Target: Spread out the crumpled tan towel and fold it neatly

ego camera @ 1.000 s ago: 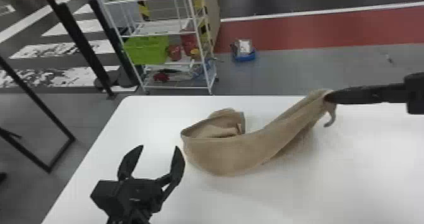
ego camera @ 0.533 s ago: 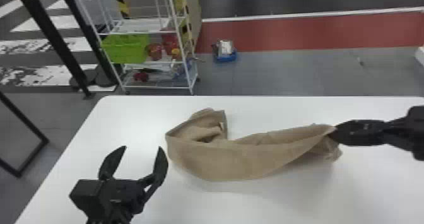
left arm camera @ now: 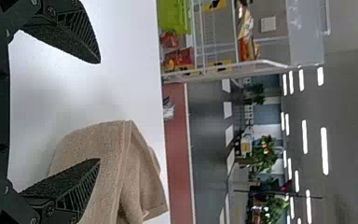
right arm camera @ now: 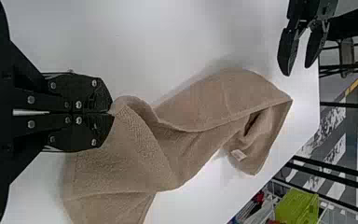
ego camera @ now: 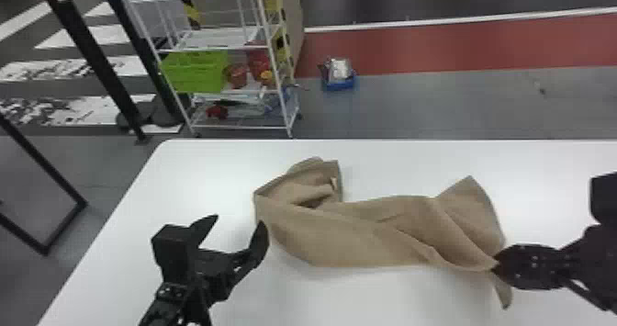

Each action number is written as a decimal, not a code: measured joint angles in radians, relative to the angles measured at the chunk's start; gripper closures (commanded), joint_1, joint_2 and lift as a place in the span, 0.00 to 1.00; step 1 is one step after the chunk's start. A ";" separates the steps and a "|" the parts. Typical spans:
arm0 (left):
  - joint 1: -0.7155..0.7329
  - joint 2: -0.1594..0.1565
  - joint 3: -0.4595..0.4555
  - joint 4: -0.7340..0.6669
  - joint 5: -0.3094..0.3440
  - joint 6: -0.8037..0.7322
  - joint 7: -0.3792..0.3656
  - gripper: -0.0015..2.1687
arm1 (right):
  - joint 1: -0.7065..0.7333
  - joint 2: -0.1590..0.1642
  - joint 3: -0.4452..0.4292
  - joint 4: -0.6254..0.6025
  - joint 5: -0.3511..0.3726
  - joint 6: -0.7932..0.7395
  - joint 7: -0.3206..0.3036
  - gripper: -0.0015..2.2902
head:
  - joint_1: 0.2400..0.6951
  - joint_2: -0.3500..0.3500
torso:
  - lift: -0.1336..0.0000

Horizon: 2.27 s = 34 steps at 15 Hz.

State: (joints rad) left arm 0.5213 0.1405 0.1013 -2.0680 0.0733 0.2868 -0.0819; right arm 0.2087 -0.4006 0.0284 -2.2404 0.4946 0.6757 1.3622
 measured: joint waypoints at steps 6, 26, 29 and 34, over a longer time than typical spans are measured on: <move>-0.096 0.001 0.007 -0.074 -0.004 0.229 -0.041 0.07 | 0.021 0.003 -0.043 0.005 0.002 0.002 0.000 0.57 | 1.00 0.66 | 0.08; -0.552 0.007 -0.138 0.027 -0.075 0.902 -0.059 0.12 | 0.035 0.015 0.018 0.013 0.081 0.071 0.000 0.57 | 1.00 0.59 | 0.08; -0.598 0.012 -0.139 0.085 -0.085 0.919 -0.069 0.23 | 0.033 0.015 0.019 0.013 0.081 0.072 0.000 0.57 | 1.00 0.60 | 0.08; -0.615 0.018 -0.140 0.095 -0.087 0.976 -0.086 0.82 | 0.027 0.013 0.014 0.020 0.082 0.070 0.000 0.57 | 1.00 0.60 | 0.08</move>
State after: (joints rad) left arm -0.0932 0.1589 -0.0383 -1.9730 -0.0136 1.2626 -0.1676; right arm 0.2354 -0.3880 0.0428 -2.2201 0.5766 0.7455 1.3622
